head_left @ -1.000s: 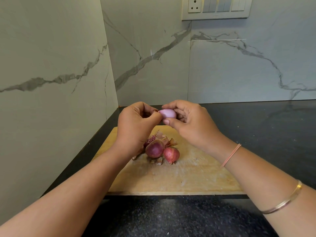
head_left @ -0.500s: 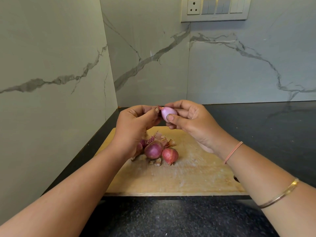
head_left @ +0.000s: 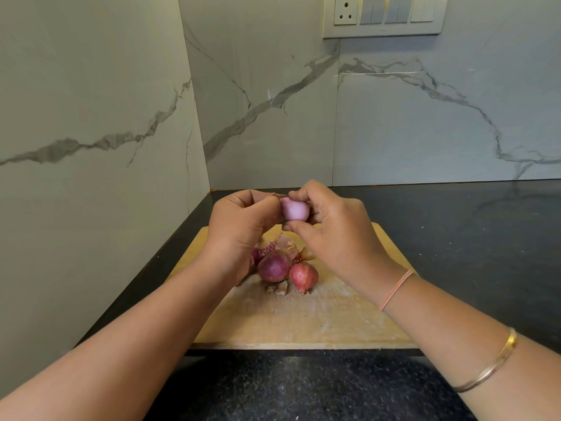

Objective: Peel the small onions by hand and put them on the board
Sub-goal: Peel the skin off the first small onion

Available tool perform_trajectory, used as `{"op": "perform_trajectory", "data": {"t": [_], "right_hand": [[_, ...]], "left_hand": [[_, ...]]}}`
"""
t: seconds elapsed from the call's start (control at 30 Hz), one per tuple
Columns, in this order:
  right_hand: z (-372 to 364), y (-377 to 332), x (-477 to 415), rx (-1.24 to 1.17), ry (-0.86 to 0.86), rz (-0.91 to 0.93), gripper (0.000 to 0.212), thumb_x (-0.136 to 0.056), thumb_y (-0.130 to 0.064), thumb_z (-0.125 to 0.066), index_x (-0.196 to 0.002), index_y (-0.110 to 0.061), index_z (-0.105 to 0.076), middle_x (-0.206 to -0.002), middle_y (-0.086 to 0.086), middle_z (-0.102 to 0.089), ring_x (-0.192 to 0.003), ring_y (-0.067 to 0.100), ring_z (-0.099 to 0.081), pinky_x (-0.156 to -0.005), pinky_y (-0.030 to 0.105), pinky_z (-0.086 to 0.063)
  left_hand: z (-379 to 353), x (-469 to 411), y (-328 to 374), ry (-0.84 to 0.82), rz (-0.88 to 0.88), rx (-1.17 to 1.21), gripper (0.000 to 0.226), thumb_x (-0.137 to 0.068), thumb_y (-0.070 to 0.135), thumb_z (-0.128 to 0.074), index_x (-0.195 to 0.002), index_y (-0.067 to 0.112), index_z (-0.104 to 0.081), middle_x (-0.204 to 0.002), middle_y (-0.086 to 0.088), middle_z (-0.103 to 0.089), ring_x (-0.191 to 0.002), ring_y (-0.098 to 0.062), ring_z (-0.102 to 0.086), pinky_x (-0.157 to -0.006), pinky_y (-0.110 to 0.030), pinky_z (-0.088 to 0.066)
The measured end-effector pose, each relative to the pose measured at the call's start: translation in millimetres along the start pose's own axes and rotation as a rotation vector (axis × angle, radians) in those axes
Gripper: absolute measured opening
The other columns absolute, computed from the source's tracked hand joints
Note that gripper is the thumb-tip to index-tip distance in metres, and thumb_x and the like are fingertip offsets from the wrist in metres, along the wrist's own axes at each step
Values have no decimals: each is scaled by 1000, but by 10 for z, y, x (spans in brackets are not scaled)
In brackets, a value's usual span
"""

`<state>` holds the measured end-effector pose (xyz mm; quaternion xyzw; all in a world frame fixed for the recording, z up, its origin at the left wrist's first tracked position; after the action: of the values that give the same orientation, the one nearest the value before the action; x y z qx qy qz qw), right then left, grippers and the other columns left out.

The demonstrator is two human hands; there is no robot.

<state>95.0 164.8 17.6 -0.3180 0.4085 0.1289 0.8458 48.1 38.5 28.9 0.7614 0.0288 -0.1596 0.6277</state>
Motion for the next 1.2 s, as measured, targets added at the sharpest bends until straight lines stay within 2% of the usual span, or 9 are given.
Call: {"op": "perform_trajectory", "data": {"t": [0.13,0.3,0.43,0.53,0.6,0.73,0.9,1.07,1.2], "right_hand": [[2,-22,-1,-16,-36,-12,25,-81,-12,-73,-104,-10,-63,-90,6,-72,-80,21,-69,-69,42,-57],[49,-10,-61,-227,-131,-179,19,-87,-15,-66,-105,-17,-64,-95,3,-71,-85,16,-67,-79,36,-56],[116,23,-104,-529,-225,-374,18,-96,-10,-52,-96,-22,-64,-86,4,-66,-65,9,-56,-62,22,-49],[123,24,-108,-795,-251,-517,20,-98,-7,-45,-97,-12,-64,-80,8,-59,-61,11,-53,-55,19,-45],[110,15,-107,-859,-228,-533,17,-98,-7,-45,-100,-11,-62,-80,8,-60,-61,13,-56,-56,21,-48],[94,16,-99,-788,-170,-469,11,-92,-10,-58,-102,-12,-60,-87,9,-65,-67,14,-60,-63,25,-52],[80,30,-90,-632,-137,-367,30,-79,4,-70,-96,-18,-58,-95,7,-66,-64,8,-63,-61,20,-54],[9,43,-45,-320,-78,-216,31,-76,-6,-77,-89,-22,-53,-93,4,-67,-76,21,-68,-74,42,-58],[-22,46,-16,-207,-56,-144,30,-75,-10,-78,-94,-14,-55,-88,3,-65,-77,21,-63,-72,45,-56]], "left_hand": [[18,16,8,37,-127,-211,16,-75,2,-69,-63,14,-66,-71,-6,-68,-74,-21,-67,-81,-42,-55],[28,13,39,-16,-152,-226,18,-80,-2,-62,-68,10,-65,-64,-2,-69,-66,-16,-70,-71,-30,-57],[57,-23,48,-76,-164,-234,17,-82,-2,-64,-69,10,-65,-76,-14,-71,-79,-28,-72,-81,-37,-57],[59,-32,55,-85,-202,-274,18,-82,-1,-64,-70,12,-65,-71,-8,-69,-74,-21,-70,-79,-33,-57],[59,-41,58,-70,-202,-263,18,-82,0,-65,-70,13,-67,-69,-3,-70,-71,-18,-68,-78,-33,-57],[60,-54,42,-58,-147,-165,17,-84,1,-63,-72,12,-68,-75,-7,-71,-78,-24,-69,-82,-37,-57],[17,-9,25,-95,-88,-62,11,-84,5,-65,-75,10,-67,-80,-11,-70,-78,-23,-70,-79,-32,-56],[-14,11,8,-58,-46,-4,16,-85,-3,-60,-72,6,-63,-81,-14,-65,-78,-21,-65,-74,-26,-57],[-28,28,1,-49,-8,18,19,-85,-4,-58,-70,7,-62,-78,-12,-64,-81,-22,-64,-77,-28,-56]]}}
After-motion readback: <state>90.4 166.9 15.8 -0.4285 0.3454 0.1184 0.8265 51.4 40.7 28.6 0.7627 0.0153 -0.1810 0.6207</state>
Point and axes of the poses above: each hand's wrist, its own x-axis away from the middle knuckle, its own z-axis out of the back of the hand, y = z × x, the point moved 1 cm from there along -x, towards the middle knuckle
